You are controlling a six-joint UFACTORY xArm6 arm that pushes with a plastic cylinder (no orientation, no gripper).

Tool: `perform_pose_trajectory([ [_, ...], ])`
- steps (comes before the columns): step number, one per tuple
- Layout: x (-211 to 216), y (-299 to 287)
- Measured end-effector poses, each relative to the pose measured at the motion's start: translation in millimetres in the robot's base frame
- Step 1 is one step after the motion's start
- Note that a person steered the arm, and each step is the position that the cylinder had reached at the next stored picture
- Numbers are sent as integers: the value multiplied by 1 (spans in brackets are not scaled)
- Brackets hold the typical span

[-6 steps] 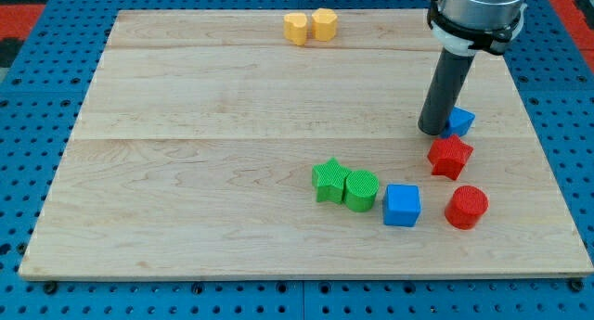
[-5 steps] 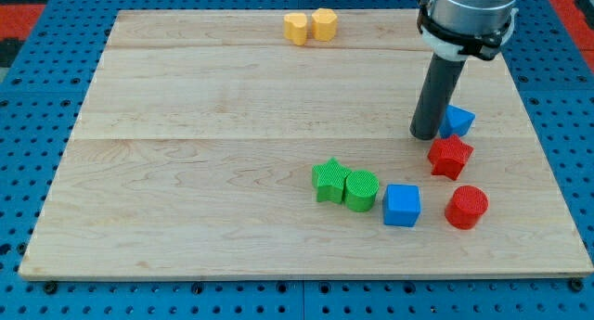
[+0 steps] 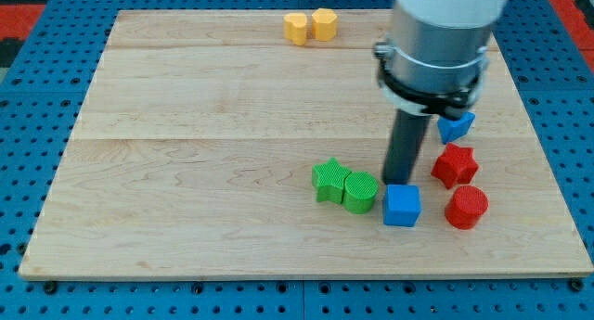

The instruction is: Push the stars and cube in different directions

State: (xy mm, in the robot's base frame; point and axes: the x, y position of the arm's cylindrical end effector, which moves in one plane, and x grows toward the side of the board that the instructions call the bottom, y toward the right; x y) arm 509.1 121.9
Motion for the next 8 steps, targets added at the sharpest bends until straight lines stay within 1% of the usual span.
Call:
perform_pose_trajectory([
  [1, 6, 12],
  [2, 31, -3],
  [3, 37, 1],
  [5, 92, 3],
  [6, 93, -31],
  [7, 61, -86],
  [8, 36, -111],
])
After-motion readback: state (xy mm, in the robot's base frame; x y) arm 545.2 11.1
